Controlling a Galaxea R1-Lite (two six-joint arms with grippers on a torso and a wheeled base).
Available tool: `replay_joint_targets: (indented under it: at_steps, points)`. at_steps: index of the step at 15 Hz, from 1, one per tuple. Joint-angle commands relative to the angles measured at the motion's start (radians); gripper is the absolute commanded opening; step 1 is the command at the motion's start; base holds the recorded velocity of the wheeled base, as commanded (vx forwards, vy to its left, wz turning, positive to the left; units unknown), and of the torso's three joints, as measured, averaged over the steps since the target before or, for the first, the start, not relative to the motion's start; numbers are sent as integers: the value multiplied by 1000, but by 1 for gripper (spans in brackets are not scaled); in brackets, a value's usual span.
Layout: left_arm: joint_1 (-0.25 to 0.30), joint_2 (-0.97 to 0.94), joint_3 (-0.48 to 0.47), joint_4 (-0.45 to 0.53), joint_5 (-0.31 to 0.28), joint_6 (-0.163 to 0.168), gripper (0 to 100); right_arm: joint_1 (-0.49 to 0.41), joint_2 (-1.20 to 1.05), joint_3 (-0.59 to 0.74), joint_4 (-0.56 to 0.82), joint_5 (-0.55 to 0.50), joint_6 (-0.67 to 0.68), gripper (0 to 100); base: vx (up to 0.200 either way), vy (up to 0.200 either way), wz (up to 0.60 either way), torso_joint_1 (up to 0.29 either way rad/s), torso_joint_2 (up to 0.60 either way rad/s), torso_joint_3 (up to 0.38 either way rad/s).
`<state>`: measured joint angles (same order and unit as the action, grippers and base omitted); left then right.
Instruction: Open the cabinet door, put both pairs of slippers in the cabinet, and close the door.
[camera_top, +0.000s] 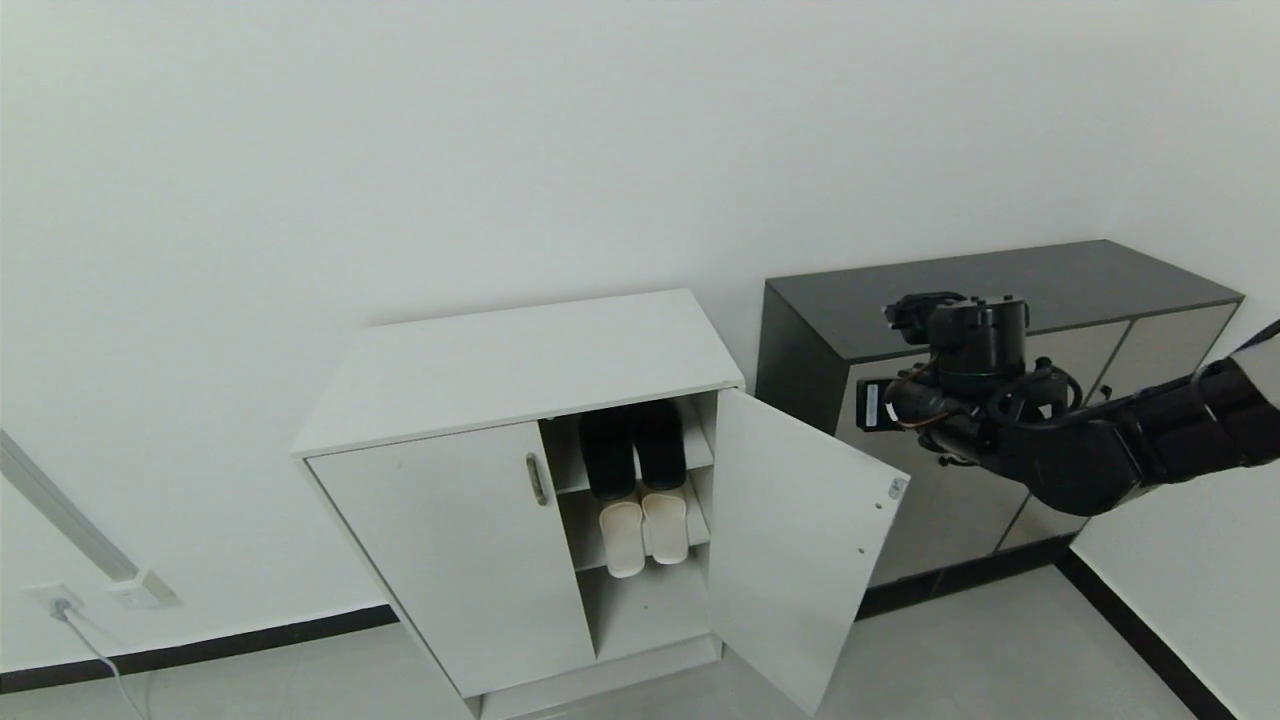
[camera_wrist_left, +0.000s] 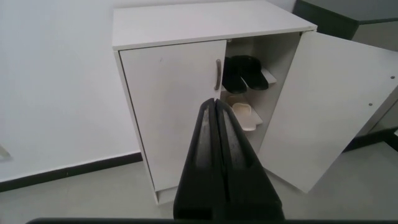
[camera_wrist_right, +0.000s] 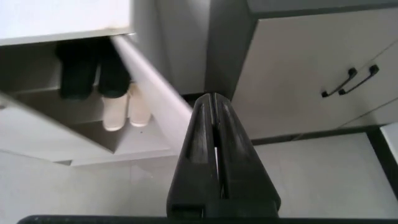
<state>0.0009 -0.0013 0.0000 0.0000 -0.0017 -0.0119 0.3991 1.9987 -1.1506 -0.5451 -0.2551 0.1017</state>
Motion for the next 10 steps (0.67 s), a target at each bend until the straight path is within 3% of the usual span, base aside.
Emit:
replay_joint_targets:
  at_steps: [1,10]
  points:
    - [1,1,0,0,0,0,0,-26,66,-27,-3,13,7,0,0,0,0,0,0,0]
    - [1,1,0,0,-1,0,0,-65,209,-93,-9,31,42,0,0,0,0,0,0,0]
